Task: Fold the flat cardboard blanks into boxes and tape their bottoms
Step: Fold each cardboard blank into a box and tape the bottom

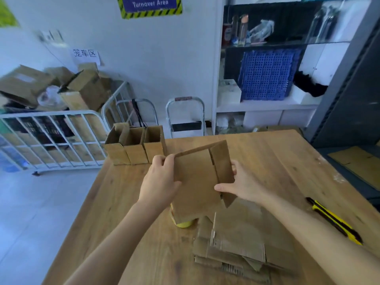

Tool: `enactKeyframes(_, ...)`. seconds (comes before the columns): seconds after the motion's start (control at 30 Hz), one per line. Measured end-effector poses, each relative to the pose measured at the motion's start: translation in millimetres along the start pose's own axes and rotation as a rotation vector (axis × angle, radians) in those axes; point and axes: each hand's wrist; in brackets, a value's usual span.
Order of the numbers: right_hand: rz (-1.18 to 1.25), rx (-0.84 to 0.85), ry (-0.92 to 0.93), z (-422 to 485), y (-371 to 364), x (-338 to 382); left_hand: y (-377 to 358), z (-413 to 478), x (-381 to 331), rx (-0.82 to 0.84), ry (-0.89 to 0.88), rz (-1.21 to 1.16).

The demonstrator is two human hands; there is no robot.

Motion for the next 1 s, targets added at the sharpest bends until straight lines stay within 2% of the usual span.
enactKeyframes(0.23, 0.043, 0.098, 0.086, -9, -107, 64, 42, -49, 90, -0.114, 0.036, 0.078)
enactKeyframes(0.4, -0.012, 0.207, 0.084, -13, -175, 84, 46, -82, 128, -0.021, 0.225, -0.113)
enactKeyframes(0.47, -0.022, 0.267, 0.072, -14, -192, 85, 42, -91, 143, -0.065, 0.253, -0.192)
enactKeyframes(0.53, -0.024, 0.296, 0.066, -15, -203, 82, 36, -100, 162, -0.11, 0.32, -0.23)
enactKeyframes(0.63, -0.04, 0.317, 0.045, -19, -212, 77, 21, -112, 183, -0.071, 0.454, -0.332)
enactKeyframes(0.73, -0.027, 0.315, 0.048, -22, -215, 72, 10, -120, 186, -0.031, 0.5, -0.42)
enactKeyframes(0.83, -0.044, 0.297, 0.085, -25, -214, 71, 4, -118, 185, -0.075, 0.567, -0.52)
enactKeyframes(1.0, 0.035, 0.233, 0.116, -31, -204, 81, -3, -111, 174, -0.004, 0.493, -0.537)
Point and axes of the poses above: each hand's wrist, its own z-axis towards the middle knuckle, its own y-axis out of the back of the hand, x = y × z, and after that the axes turned 2 degrees about -x, right-handed
